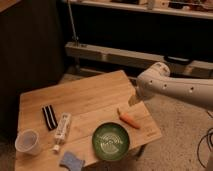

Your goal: Drag the pepper across the table

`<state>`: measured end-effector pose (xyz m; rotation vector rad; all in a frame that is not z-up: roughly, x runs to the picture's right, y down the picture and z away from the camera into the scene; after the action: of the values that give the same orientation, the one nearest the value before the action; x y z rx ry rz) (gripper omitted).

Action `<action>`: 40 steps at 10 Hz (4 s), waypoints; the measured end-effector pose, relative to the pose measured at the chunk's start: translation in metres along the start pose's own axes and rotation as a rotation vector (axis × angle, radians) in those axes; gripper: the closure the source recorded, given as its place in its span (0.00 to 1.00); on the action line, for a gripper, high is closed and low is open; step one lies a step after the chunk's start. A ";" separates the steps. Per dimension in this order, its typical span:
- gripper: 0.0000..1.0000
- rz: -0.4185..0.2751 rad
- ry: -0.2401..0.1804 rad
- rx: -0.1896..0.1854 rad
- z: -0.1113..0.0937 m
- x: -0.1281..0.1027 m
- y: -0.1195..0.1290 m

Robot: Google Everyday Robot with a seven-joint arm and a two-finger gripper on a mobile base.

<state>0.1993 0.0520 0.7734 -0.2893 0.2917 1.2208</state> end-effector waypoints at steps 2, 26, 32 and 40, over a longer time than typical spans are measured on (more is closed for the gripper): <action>0.20 0.000 0.000 -0.005 0.001 0.000 0.001; 0.20 -0.150 -0.071 -0.235 0.122 0.038 0.080; 0.56 -0.152 -0.055 -0.244 0.131 0.037 0.087; 0.64 -0.107 -0.021 -0.200 0.138 0.036 0.084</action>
<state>0.1402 0.1612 0.8824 -0.4592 0.1338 1.1479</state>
